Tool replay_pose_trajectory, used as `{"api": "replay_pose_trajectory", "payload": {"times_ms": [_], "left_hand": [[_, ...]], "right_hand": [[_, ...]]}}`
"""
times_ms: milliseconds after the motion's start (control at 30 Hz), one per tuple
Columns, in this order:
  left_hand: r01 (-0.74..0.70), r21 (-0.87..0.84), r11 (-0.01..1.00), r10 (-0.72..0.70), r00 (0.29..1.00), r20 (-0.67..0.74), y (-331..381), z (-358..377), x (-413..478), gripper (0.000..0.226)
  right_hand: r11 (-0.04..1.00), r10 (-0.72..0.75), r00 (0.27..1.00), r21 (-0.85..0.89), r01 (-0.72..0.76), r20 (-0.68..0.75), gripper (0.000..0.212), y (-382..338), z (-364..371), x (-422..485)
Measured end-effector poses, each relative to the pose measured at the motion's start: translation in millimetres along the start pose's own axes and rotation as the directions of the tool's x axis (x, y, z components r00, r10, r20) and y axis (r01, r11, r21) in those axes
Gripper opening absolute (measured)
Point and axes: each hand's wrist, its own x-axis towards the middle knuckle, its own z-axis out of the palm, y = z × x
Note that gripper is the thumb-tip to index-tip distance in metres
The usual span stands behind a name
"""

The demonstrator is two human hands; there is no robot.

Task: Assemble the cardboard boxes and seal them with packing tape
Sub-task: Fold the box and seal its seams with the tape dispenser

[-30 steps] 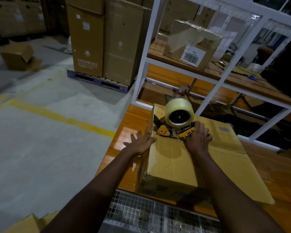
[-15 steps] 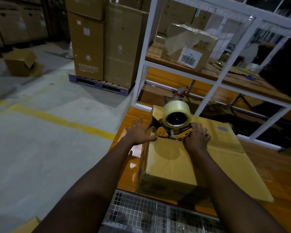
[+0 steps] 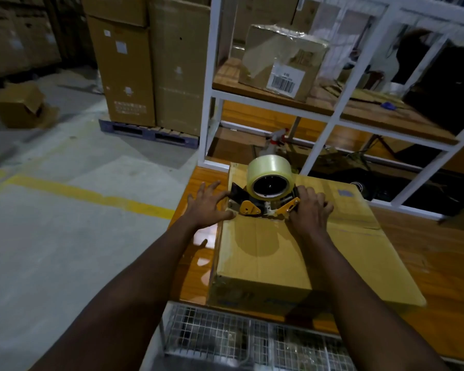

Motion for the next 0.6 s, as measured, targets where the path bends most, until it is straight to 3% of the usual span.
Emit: {"api": "replay_pose_trajectory", "payload": {"times_ms": [267,333,467,600], "left_hand": [[0.003,0.003,1.0,-0.003,1.0,-0.002,8.2,-5.4,-4.7,0.063],[-0.002,0.076,0.997,0.002,1.0,-0.001,9.4,-8.8,-6.1,0.062],[-0.031,0.389,0.921,0.027,1.0,0.016,42.8,-21.6,-6.4,0.064],[-0.011,0.408,0.913,-0.033,0.994,0.101,82.1,1.4,-16.2,0.073]], "right_hand": [[0.998,0.045,0.999,-0.033,-0.046,-0.014,0.04,57.7,2.5,-3.3],[0.999,0.032,0.999,-0.044,-0.033,-0.017,0.04,57.4,2.2,-3.0],[0.999,0.035,0.999,-0.041,-0.036,-0.025,0.039,55.9,3.8,-1.4],[0.998,0.046,0.999,-0.045,-0.047,-0.016,0.042,56.6,7.9,-0.8]]}}
